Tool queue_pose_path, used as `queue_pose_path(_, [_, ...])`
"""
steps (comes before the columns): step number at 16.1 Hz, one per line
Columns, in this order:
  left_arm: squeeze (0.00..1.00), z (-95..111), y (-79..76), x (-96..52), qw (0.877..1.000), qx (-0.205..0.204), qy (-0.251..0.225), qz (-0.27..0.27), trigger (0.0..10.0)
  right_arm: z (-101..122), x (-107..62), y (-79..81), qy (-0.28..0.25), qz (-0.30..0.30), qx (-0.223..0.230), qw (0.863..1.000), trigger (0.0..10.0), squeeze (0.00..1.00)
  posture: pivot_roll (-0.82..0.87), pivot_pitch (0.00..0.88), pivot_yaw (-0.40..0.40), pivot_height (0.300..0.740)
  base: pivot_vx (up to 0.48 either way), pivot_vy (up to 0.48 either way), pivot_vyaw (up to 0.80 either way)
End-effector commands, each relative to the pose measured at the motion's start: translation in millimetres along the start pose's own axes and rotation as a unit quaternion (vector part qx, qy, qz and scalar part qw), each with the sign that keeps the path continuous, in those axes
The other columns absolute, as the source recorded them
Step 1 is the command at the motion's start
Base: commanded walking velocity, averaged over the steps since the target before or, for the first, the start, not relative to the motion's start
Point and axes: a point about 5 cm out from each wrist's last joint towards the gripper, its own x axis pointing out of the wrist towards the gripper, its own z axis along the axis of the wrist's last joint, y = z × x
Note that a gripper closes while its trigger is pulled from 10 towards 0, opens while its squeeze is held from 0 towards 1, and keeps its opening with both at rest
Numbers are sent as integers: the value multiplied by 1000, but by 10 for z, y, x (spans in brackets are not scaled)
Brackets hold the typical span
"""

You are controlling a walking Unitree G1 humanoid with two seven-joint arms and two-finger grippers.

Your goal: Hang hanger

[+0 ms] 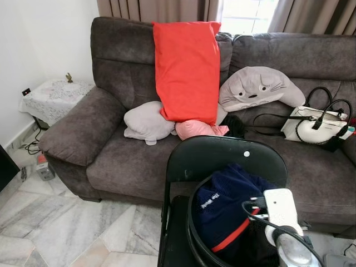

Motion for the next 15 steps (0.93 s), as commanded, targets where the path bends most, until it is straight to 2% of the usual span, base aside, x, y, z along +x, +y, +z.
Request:
queue_pose_path(1, [0,-48,19,-10,1000,11,13,1,10000,14,21,-134,5,-52,39,998,0,0,-57,37,13,740,0,0,0])
queue_pose_path(2, [0,-50,20,-11,1000,11,13,1,10000,69,21,-247,-7,-87,52,995,0,0,-57,39,12,740,0,0,0])
queue_pose_path(3, [0,-52,23,-11,1000,12,14,1,10000,97,26,-265,-16,-93,23,995,0,0,-65,39,13,740,0,0,0])
queue_pose_path(4, [0,-54,21,-11,1000,13,15,1,10000,32,59,-218,-6,-75,9,997,0,0,-64,42,11,740,0,0,0])
queue_pose_path(6, [0,-54,18,-11,1000,12,15,-1,10000,-110,94,-122,15,-57,14,998,0,0,-58,44,10,740,0,0,0])
queue_pose_path(7, [0,-53,16,-11,1000,13,15,-2,10000,-151,105,-96,20,-58,12,998,784,0,-54,45,9,740,0,0,0])
queue_pose_path(8, [0,-54,15,-11,1000,14,15,-2,10000,-196,126,-47,27,-45,5,999,4196,0,-51,45,8,740,0,0,0])
queue_pose_path(9, [0,-56,16,-11,1000,14,15,-2,10000,-240,146,-32,35,-42,0,999,9373,0,-51,45,8,740,0,0,0])
queue_pose_path(10, [0,-58,18,-12,1000,14,15,-1,10000,-249,150,-39,35,-43,-3,998,10000,0,-49,46,8,740,0,0,0])
queue_pose_path(12, [0,-63,23,-13,1000,15,16,0,10000,-245,163,-51,27,-42,1,999,10000,0,-48,48,10,740,0,0,0])
queue_pose_path(13, [0,-63,24,-14,1000,15,17,0,10000,-243,167,-60,24,-44,-2,999,10000,549,-49,48,10,740,0,0,0])
queue_pose_path(14, [0,-63,26,-14,1000,15,17,0,10000,-246,173,-76,22,-48,-5,999,10000,1000,-49,48,12,740,0,0,0])
queue_pose_path(15, [0,-62,28,-15,1000,15,17,0,10000,-257,172,-103,26,-58,-10,998,10000,1000,-50,48,12,740,0,0,0])
